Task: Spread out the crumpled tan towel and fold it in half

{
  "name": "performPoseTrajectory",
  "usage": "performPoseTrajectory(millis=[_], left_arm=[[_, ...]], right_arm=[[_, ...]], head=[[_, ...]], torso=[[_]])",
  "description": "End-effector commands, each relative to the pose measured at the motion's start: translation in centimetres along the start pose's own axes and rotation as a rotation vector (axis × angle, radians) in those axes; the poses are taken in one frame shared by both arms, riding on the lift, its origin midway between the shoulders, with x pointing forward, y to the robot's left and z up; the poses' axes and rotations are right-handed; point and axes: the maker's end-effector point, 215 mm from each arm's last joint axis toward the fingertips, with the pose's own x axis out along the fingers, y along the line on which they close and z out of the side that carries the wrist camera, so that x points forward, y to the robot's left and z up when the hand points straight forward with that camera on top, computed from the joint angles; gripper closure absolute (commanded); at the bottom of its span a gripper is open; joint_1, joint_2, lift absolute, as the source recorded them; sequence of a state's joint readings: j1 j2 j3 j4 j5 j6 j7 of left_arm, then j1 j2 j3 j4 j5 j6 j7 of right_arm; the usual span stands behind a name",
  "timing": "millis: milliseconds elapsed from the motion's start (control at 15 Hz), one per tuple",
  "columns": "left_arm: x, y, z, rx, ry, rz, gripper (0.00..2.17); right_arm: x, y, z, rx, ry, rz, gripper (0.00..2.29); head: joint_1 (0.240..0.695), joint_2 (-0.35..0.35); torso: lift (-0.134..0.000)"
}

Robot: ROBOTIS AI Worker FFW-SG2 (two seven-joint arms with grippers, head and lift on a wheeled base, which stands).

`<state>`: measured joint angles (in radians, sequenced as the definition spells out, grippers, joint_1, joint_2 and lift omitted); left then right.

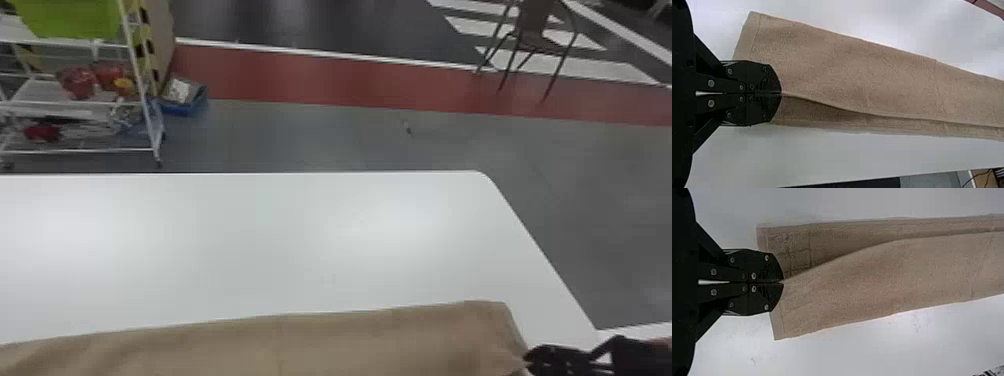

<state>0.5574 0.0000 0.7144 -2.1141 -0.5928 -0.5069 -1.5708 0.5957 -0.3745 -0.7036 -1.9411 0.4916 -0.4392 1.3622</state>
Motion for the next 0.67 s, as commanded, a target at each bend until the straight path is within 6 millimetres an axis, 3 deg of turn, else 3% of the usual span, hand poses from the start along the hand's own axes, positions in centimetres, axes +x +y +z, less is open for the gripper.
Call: performPoseTrajectory(millis=[0,133,467,600], left_arm=[[-0.6,0.5,0.5,0.022,0.012,0.005,1.54],[-2.4,1.1,0.4,0.017,0.028,0.039,1.54],[-1.3,-1.4,-0.7,-0.026,0.033,-0.018,1.54],[-0.2,-1.9,-0.9,-0.037,0.029,-0.043,1.54]], right_arm=[[-0.3,-0.8,0.7,-0.023,-0.005,-0.010,2.04],[-1.6,-2.0,0.9,-0.031,-0.003,-0.046,2.04],[-0.4,-0.1,-0.3,0.004,0.002,-0.005,2.04],[0.0,0.0,0.2,-0.005,-0.011,0.002,2.04]], head=[[0.695,-0.223],[0.695,-0.214],[0.695,-0.207],[0.695,-0.213]], torso=[[-0.120],[-0.120],[-0.120],[-0.120]])
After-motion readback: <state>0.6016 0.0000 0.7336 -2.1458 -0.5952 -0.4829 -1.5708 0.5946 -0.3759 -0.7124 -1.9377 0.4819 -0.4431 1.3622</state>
